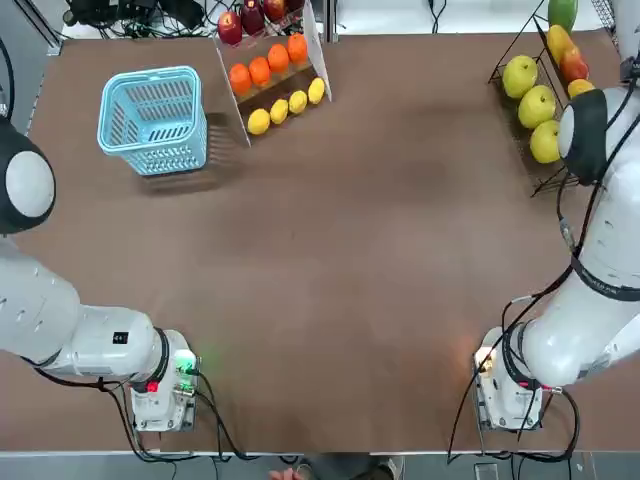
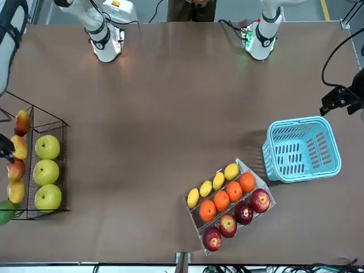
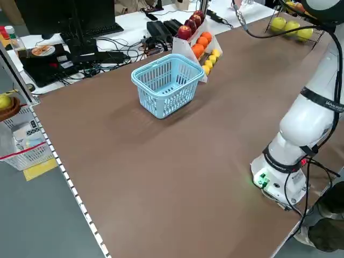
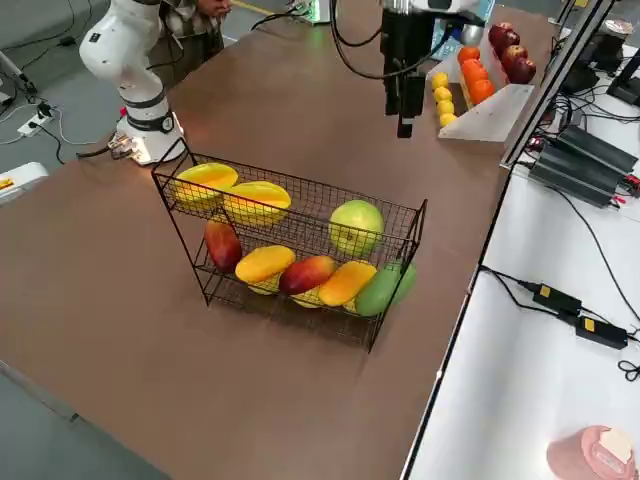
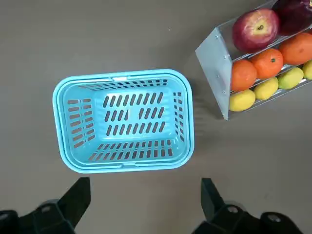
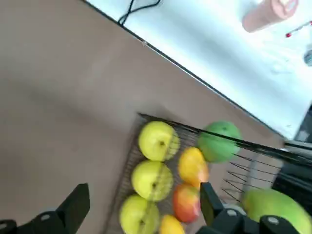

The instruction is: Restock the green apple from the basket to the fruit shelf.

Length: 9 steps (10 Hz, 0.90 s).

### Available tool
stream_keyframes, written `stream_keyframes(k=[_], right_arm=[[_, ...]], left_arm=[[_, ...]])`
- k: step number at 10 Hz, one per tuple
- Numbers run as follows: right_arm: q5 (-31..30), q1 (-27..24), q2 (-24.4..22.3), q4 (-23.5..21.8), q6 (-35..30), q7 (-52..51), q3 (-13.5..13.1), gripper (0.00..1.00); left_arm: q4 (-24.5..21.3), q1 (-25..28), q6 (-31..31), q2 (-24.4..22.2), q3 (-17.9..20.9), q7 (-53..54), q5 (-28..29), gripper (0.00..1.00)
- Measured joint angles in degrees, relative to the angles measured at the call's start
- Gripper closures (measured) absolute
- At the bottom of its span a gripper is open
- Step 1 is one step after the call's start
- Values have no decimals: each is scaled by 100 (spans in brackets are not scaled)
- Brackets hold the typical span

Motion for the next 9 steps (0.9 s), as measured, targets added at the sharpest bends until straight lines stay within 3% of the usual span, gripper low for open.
stream_keyframes(k=[2, 4, 7, 9], right_arm=[[-3, -267, -333, -361, 1, 1662, 722, 0], [-7, -280, -811, -821, -216, 3112, 1142, 0], [-44, -272, -1511, -1105, -1357, 4193, 1572, 0], [-66, -291, -1917, -1181, -1955, 4252, 1617, 0]], left_arm=[[0, 0, 2, 0, 0, 0, 0, 0], [0, 1, 3, 0, 2, 0, 0, 0], [0, 1, 4, 0, 1, 0, 0, 0], [0, 1, 4, 0, 0, 0, 0, 0]])
